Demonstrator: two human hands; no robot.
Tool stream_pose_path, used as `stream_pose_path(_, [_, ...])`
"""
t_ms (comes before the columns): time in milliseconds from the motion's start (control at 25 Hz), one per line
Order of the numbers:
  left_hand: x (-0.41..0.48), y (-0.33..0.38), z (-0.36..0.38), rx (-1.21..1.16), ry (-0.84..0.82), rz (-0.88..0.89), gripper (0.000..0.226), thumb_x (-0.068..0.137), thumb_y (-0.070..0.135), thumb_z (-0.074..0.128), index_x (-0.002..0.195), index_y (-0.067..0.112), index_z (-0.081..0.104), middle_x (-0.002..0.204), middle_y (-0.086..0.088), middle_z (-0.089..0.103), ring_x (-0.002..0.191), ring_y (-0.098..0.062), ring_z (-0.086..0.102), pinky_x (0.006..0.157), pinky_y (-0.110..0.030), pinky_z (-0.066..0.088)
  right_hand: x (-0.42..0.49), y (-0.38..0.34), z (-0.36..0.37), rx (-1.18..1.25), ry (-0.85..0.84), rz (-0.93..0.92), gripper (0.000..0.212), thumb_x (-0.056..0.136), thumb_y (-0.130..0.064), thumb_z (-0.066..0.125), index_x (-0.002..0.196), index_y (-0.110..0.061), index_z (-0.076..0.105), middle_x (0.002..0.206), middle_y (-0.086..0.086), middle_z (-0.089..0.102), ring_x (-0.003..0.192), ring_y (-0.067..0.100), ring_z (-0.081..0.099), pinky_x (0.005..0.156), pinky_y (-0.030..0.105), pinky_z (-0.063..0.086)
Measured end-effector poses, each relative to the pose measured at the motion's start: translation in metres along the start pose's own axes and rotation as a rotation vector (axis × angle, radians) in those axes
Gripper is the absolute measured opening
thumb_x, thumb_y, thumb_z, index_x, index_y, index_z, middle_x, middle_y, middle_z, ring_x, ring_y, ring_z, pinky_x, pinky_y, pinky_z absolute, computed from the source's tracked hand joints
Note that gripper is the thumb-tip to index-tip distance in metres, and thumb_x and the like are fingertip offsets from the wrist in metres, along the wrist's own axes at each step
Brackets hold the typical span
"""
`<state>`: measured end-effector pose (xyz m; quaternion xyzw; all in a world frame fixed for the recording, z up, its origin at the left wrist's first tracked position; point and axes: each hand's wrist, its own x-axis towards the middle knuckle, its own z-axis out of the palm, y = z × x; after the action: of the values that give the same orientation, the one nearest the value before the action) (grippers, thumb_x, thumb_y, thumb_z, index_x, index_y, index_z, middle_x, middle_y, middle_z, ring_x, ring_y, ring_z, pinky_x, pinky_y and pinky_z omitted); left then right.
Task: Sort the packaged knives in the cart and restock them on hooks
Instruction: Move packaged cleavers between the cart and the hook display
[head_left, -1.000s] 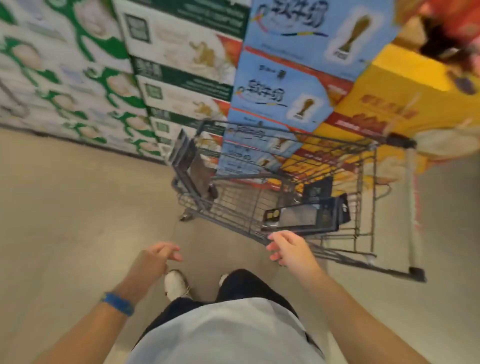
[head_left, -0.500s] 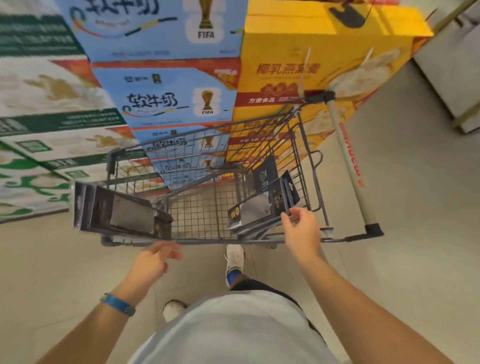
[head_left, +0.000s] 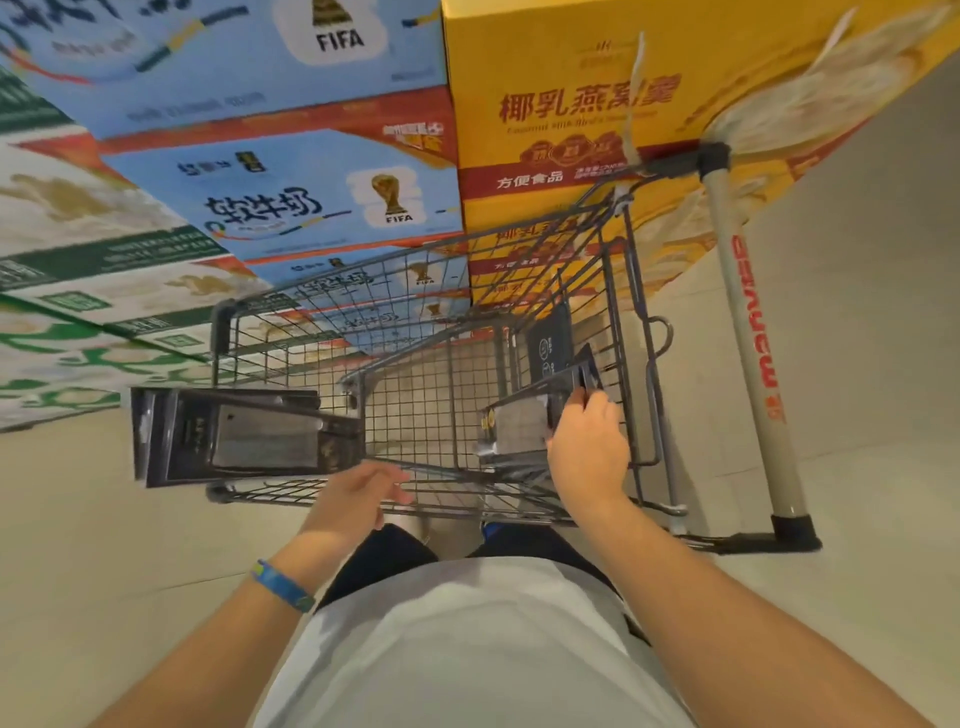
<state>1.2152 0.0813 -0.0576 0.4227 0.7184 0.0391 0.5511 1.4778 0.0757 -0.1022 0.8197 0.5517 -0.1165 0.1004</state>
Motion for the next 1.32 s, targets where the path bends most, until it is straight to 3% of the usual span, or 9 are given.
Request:
stream_pose_path(200, [0.015,0.005,0.005,0.092,-0.092,0.054,0.025,0.102,0.027,0.044,0.098,0.029,0.068,0.084,0.013,0.074,0.053,-0.007,0.054,0.047,-0.013,0.041,0.007,-0.001,0.0,-0.054,-0.022,-0.01,0.053,0.097,-0.018,0.062,0.143,0.0,0.044,0.12,0.013,0.064,0.111,0.024,0.058,0.072,0.03,0.055])
stream_pose_path(360, [0.024,0.015,0.007,0.114,-0.134,0.1,0.02,0.1,0.034,0.048,0.102,0.03,0.068,0.085,0.017,0.073,0.056,0.0,0.059,0.053,-0.011,0.045,-0.005,0.006,0.006,0.247,-0.133,-0.09,0.068,0.097,-0.018,0.066,0.156,-0.015,0.032,0.096,0.004,0.071,0.083,0.019,0.07,0.067,0.033,0.059])
stream_pose_path(480, [0.029,0.024,0.015,0.227,-0.143,0.209,0.013,0.095,0.035,0.058,0.108,0.033,0.062,0.093,0.016,0.071,0.071,0.002,0.065,0.065,-0.013,0.05,-0.02,0.013,0.014,0.438,-0.33,-0.05,0.038,0.097,-0.024,0.066,0.132,-0.019,0.055,0.1,0.004,0.074,0.087,0.022,0.07,0.073,0.034,0.059])
stream_pose_path(640, [0.039,0.032,0.026,0.376,-0.161,0.315,0.062,0.086,0.03,0.073,0.141,0.03,0.044,0.128,0.007,0.058,0.094,-0.007,0.064,0.08,-0.019,0.05,-0.033,0.004,0.007,0.402,-0.455,-0.144,0.017,0.101,-0.027,0.058,0.114,-0.022,0.067,0.102,0.003,0.073,0.091,0.024,0.068,0.079,0.036,0.058])
stream_pose_path(800, [0.047,0.035,0.021,0.521,-0.136,0.394,0.097,0.07,0.03,0.086,0.15,0.025,0.031,0.145,-0.003,0.045,0.127,-0.024,0.049,0.103,-0.037,0.043,-0.031,-0.029,-0.032,0.407,-0.28,-0.36,0.022,0.103,-0.035,0.053,0.113,-0.032,0.072,0.091,-0.005,0.074,0.081,0.021,0.064,0.068,0.029,0.05])
stream_pose_path(960, [0.053,0.033,-0.01,0.431,-0.053,0.468,0.041,0.07,0.047,0.081,0.1,0.034,0.058,0.102,0.016,0.063,0.093,-0.004,0.061,0.082,-0.026,0.051,-0.009,-0.029,-0.081,0.775,-0.406,-0.39,0.013,0.094,-0.041,0.067,0.102,-0.04,0.078,0.089,-0.015,0.076,0.082,0.009,0.067,0.076,0.032,0.056])
stream_pose_path(1160, [0.057,0.035,-0.024,0.419,0.027,0.464,0.029,0.082,0.052,0.069,0.089,0.023,0.07,0.077,0.009,0.068,0.064,0.002,0.06,0.06,-0.023,0.052,0.022,-0.035,-0.094,1.304,-0.439,-0.224,0.014,0.085,-0.043,0.078,0.098,-0.038,0.078,0.1,-0.016,0.077,0.095,0.001,0.069,0.09,0.036,0.056])
stream_pose_path(1240, [0.058,0.032,-0.022,0.426,0.106,0.422,0.037,0.085,0.053,0.066,0.079,0.017,0.066,0.071,-0.002,0.067,0.063,-0.014,0.063,0.06,-0.035,0.054,0.033,-0.034,-0.08,1.153,-0.224,-0.074,0.042,0.084,-0.058,0.072,0.119,-0.034,0.067,0.121,-0.015,0.069,0.115,0.006,0.061,0.098,0.037,0.051])
stream_pose_path(1320, [0.057,0.023,-0.02,0.393,0.163,0.387,0.033,0.088,0.05,0.064,0.083,0.017,0.064,0.074,-0.001,0.067,0.067,-0.018,0.064,0.065,-0.038,0.056,0.041,-0.02,-0.058,0.556,-0.086,0.063,0.07,0.086,-0.063,0.067,0.139,-0.021,0.052,0.131,0.002,0.061,0.125,0.025,0.052,0.097,0.043,0.049])
